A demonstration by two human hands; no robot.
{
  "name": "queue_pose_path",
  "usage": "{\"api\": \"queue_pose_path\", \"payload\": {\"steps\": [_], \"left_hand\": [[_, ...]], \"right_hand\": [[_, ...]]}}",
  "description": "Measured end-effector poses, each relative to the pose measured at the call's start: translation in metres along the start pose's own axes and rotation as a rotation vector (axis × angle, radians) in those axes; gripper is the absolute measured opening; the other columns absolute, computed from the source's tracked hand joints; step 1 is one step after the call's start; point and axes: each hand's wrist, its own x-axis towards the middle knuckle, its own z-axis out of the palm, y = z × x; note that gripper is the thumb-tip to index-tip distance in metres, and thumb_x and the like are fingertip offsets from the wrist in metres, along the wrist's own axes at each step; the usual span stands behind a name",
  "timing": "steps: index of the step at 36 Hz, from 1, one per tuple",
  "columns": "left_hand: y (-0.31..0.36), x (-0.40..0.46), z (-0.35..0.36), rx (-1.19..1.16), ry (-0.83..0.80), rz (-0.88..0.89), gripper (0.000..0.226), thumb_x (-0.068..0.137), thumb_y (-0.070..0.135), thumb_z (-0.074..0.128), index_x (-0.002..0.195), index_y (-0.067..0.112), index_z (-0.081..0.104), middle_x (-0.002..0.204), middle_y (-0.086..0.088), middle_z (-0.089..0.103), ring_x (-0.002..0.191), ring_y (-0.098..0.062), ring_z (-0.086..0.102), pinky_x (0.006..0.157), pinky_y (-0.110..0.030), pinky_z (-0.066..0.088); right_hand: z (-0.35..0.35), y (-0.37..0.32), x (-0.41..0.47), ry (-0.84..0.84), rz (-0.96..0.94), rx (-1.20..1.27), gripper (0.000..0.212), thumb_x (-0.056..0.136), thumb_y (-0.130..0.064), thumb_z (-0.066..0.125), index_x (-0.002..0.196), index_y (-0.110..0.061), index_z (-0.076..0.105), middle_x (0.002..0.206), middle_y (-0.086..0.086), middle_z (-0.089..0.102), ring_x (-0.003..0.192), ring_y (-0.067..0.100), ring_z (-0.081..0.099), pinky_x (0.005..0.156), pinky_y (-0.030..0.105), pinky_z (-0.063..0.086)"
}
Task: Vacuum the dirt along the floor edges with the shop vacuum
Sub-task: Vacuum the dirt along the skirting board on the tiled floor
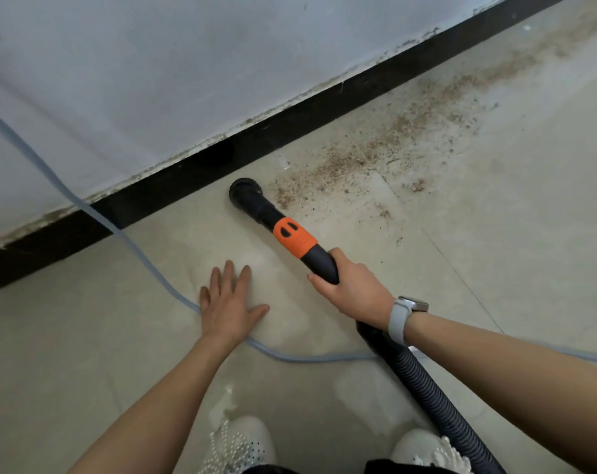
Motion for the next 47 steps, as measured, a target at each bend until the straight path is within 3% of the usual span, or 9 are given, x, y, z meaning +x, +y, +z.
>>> {"api": "queue_pose_path", "payload": {"steps": [12, 17, 20, 24, 30, 35, 39, 43, 47], "left_hand": [[0.012, 0.006, -0.014, -0.144, -0.033, -0.069, 0.076, 0.088, 0.049, 0.059, 0.15, 0.029, 0.02, 0.16, -0.004, 0.001, 0.147, -0.028, -0.004, 0.118, -0.046, 0.01], [0.038, 0.013, -0.038, -0.698, 0.232, -0.12, 0.052, 0.096, 0.034, 0.052, 0.142, 0.012, 0.041, 0.145, -0.01, 0.041, 0.133, -0.026, 0.037, 0.109, -0.035, 0.03], [0.062, 0.013, -0.061, -1.171, 0.176, -0.159, 0.056, 0.101, 0.031, 0.042, 0.15, 0.014, 0.021, 0.117, 0.001, 0.055, 0.102, -0.018, 0.058, 0.094, -0.035, 0.046], [0.085, 0.026, -0.079, -1.386, 0.122, -0.152, 0.058, 0.1, 0.035, 0.044, 0.148, 0.018, 0.016, 0.116, -0.002, 0.052, 0.103, -0.02, 0.059, 0.084, -0.038, 0.054], [0.107, 0.045, -0.099, -1.286, -0.026, -0.099, 0.043, 0.097, 0.025, 0.055, 0.117, 0.018, 0.018, 0.097, -0.003, 0.05, 0.083, -0.012, 0.057, 0.072, -0.031, 0.055], [0.126, 0.059, -0.099, -1.182, -0.033, -0.068, 0.065, 0.097, 0.026, 0.052, 0.139, 0.011, 0.004, 0.108, -0.009, 0.05, 0.098, -0.022, 0.056, 0.091, -0.043, 0.052], [0.141, 0.069, -0.101, -1.145, -0.073, -0.036, 0.057, 0.096, 0.026, 0.054, 0.133, 0.009, 0.014, 0.105, -0.008, 0.05, 0.097, -0.023, 0.056, 0.086, -0.041, 0.052], [0.162, 0.081, -0.108, -1.117, -0.122, 0.0, 0.081, 0.096, 0.03, 0.055, 0.148, 0.005, -0.003, 0.091, 0.002, 0.049, 0.097, -0.022, 0.057, 0.09, -0.043, 0.053], [0.18, 0.09, -0.112, -1.117, -0.154, 0.003, 0.085, 0.096, 0.036, 0.054, 0.148, 0.008, -0.006, 0.114, -0.007, 0.053, 0.108, -0.026, 0.057, 0.089, -0.044, 0.054]], "right_hand": [[-0.051, 0.006, 0.041, 0.155, 0.049, -0.091, 0.032, 0.094, -0.04, 0.055, 0.109, -0.014, 0.043, 0.073, 0.002, 0.055, 0.057, 0.022, 0.056, 0.052, 0.032, 0.045], [-0.028, -0.006, 0.025, 0.103, -0.021, -0.158, 0.033, 0.092, -0.042, 0.057, 0.108, -0.016, 0.045, 0.078, 0.004, 0.056, 0.07, 0.031, 0.059, 0.057, 0.034, 0.041], [-0.01, -0.017, 0.018, 0.037, -0.066, -0.208, 0.035, 0.093, -0.042, 0.054, 0.111, -0.014, 0.044, 0.082, 0.006, 0.057, 0.072, 0.032, 0.058, 0.057, 0.033, 0.037], [-0.001, -0.025, 0.017, 0.008, -0.07, -0.208, 0.03, 0.095, -0.042, 0.052, 0.101, -0.017, 0.036, 0.076, 0.0, 0.049, 0.065, 0.027, 0.049, 0.056, 0.033, 0.033], [-0.006, -0.022, 0.023, -0.018, 0.001, -0.123, 0.032, 0.095, -0.041, 0.053, 0.098, -0.016, 0.032, 0.07, -0.003, 0.045, 0.063, 0.026, 0.05, 0.055, 0.034, 0.036], [-0.013, -0.002, 0.02, -0.05, 0.093, 0.15, 0.032, 0.09, -0.037, 0.061, 0.095, -0.015, 0.039, 0.082, 0.009, 0.061, 0.066, 0.029, 0.063, 0.061, 0.036, 0.051], [-0.008, 0.017, 0.009, 0.063, 0.163, 0.106, 0.033, 0.087, -0.043, 0.061, 0.093, -0.017, 0.041, 0.078, 0.004, 0.061, 0.073, 0.029, 0.064, 0.066, 0.037, 0.049], [-0.015, 0.023, 0.015, 0.185, 0.186, 0.046, 0.03, 0.09, -0.041, 0.057, 0.098, -0.017, 0.04, 0.075, 0.002, 0.056, 0.073, 0.031, 0.062, 0.06, 0.035, 0.044], [-0.029, 0.033, 0.023, 0.251, 0.208, -0.018, 0.029, 0.091, -0.041, 0.056, 0.099, -0.018, 0.04, 0.079, 0.004, 0.059, 0.073, 0.031, 0.06, 0.06, 0.034, 0.042]]}}
